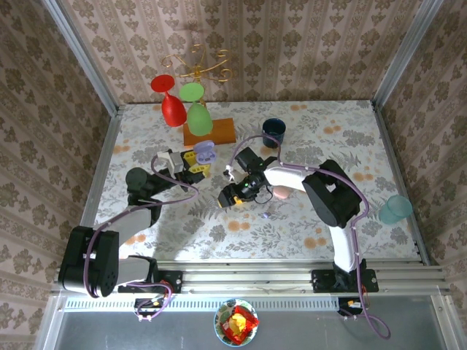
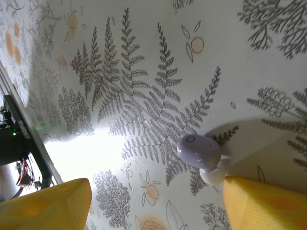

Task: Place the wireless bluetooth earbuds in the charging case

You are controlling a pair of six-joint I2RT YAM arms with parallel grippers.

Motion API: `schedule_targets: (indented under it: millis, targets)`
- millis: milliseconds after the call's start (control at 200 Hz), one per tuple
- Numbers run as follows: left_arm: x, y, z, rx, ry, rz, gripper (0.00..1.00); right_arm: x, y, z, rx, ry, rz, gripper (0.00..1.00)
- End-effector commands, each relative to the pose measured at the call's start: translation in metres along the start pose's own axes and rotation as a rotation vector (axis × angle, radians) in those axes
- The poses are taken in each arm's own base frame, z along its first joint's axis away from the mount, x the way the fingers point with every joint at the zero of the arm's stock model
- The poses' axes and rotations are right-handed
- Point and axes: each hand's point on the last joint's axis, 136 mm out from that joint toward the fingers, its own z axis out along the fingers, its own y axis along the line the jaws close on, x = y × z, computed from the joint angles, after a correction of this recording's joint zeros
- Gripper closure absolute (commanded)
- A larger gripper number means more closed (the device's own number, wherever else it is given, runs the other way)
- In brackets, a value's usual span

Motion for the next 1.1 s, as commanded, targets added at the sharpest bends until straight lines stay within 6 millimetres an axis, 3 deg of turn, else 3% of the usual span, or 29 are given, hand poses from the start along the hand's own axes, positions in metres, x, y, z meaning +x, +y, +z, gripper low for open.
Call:
schedule_targets:
  millis: [0,275,605,930,1095]
  targets:
    - [-0.009,0.003,0.000,0.000,-0.022,0.030,0.65,0.001,0.020,-0.008,-0.071,-0.016,0.004,0.27]
    - [-0.009,0.002,-0.003,-0.006,-0.021,0.039,0.65,-0.018,-0.003,-0.021,0.028,-0.068,-0.026,0.30]
    - [-0.011,-0.003,-0.007,-0.004,-0.025,0.026,0.65,-0.038,-0.002,0.001,-0.051,-0.007,-0.078,0.31]
    - [-0.008,-0.003,-0.008,-0.002,-0.018,0.023,0.64,-0.018,-0.001,0.014,-0.050,0.100,-0.117,0.35]
    - [-0.006,-0.002,-0.007,0.002,-0.015,0.017,0.64,-0.009,-0.003,0.012,-0.046,0.122,-0.107,0.44]
